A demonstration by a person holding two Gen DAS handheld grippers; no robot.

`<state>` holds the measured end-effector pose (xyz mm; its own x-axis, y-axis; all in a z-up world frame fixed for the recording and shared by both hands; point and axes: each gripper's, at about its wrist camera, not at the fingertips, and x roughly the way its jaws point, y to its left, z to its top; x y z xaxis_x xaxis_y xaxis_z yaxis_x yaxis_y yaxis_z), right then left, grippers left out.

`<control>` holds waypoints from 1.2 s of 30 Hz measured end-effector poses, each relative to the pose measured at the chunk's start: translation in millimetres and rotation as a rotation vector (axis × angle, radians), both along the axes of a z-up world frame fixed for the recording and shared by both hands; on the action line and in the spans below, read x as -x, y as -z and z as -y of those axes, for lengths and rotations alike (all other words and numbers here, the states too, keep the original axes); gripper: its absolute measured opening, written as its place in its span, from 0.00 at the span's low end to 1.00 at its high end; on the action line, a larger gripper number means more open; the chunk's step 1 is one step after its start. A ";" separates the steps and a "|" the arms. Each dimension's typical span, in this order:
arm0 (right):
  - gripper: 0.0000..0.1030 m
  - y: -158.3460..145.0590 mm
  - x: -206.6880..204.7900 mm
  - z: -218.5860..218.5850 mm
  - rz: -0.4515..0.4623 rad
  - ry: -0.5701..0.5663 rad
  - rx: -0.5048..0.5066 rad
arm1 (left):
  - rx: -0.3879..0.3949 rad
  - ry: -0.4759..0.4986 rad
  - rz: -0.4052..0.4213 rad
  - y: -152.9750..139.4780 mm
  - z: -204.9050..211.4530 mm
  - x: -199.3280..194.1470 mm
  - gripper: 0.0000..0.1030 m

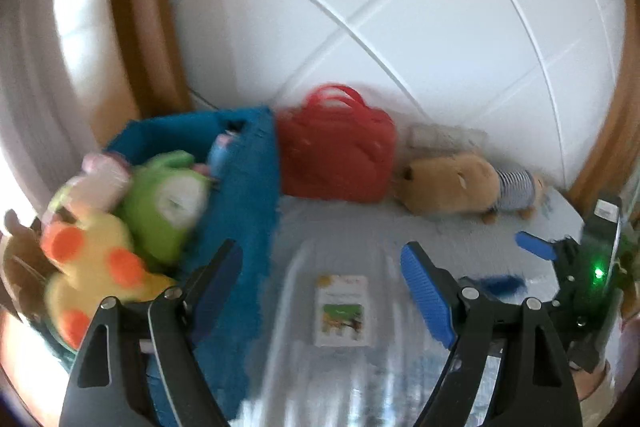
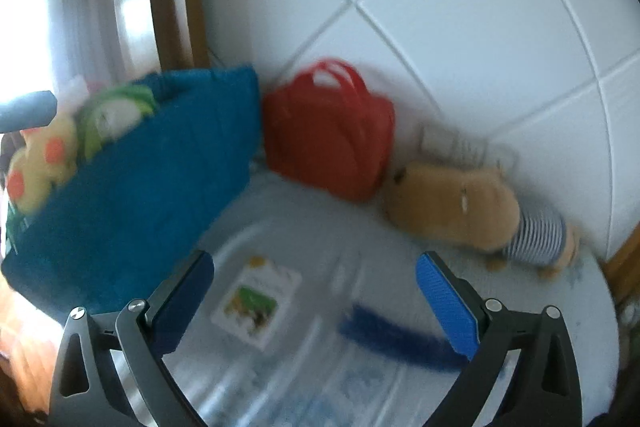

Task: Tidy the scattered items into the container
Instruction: 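Move both tools back to the picture book and blue duster on the bed, then grasp the green-covered picture book by its edge with the right tool and lift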

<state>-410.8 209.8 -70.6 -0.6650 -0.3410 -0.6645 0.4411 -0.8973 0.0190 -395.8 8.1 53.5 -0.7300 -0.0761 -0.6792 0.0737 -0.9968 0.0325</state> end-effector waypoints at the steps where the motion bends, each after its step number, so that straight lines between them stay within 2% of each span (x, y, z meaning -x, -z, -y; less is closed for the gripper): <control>1: 1.00 10.1 0.9 -7.5 0.020 0.001 0.004 | 0.002 0.004 0.012 12.2 -9.4 2.7 0.79; 2: 0.99 22.2 2.8 -15.3 0.046 0.003 0.013 | 0.002 0.006 0.026 25.0 -17.7 5.8 0.79; 4: 0.91 41.5 3.8 -27.6 0.090 0.009 0.022 | -0.030 -0.007 0.081 58.1 -22.2 15.3 0.79; 6: 0.65 62.1 8.6 -31.3 0.140 0.009 0.024 | -0.035 -0.028 0.143 99.2 -18.7 29.0 0.79; 8: 0.46 84.6 15.9 -31.5 0.194 0.005 0.027 | 0.000 -0.045 0.197 139.7 -15.4 42.3 0.79; 9: 0.44 95.9 19.5 -30.6 0.220 0.003 0.026 | 0.023 -0.053 0.224 161.5 -13.6 49.4 0.76; 10: 0.44 107.1 22.7 -27.0 0.241 -0.003 0.021 | 0.042 -0.059 0.250 182.7 -11.2 56.1 0.64; 11: 0.39 118.0 25.7 -21.9 0.264 -0.015 0.017 | 0.039 -0.063 0.274 200.8 -5.7 61.5 0.56; 12: 0.34 129.5 29.1 -15.5 0.286 -0.027 0.013 | 0.036 -0.066 0.298 218.9 -0.3 66.9 0.43; 16: 0.29 175.5 43.6 16.8 0.368 -0.071 -0.008 | 0.026 -0.081 0.395 291.4 21.5 88.5 0.25; 17: 0.27 188.1 47.9 25.5 0.391 -0.079 -0.019 | 0.027 -0.086 0.416 307.9 26.9 93.3 0.23; 22: 0.26 237.4 65.1 56.3 0.464 -0.107 -0.071 | 0.170 -0.141 0.429 346.0 49.8 99.8 0.21; 25: 0.26 254.0 68.1 69.1 0.468 -0.099 -0.116 | 0.177 -0.155 0.421 357.5 57.0 99.3 0.21; 29: 0.26 258.5 65.6 79.3 0.439 -0.094 -0.155 | 0.152 -0.153 0.407 363.6 55.8 100.3 0.19; 31: 0.28 256.2 63.2 85.3 0.458 -0.125 -0.114 | 0.117 -0.133 0.396 363.9 53.5 98.2 0.18; 33: 0.11 254.0 62.4 87.2 0.489 -0.142 -0.054 | 0.087 -0.121 0.396 364.8 49.7 95.9 0.09; 36: 0.10 241.7 63.8 77.8 0.503 -0.148 0.054 | 0.068 -0.139 0.392 363.7 51.5 93.0 0.08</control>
<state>-474.5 132.0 -312.3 -0.2099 -0.4495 -0.8683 0.4879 -0.8178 0.3054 -488.7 -43.4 -310.2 -0.3968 -0.2101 -0.8935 0.1767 -0.9727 0.1503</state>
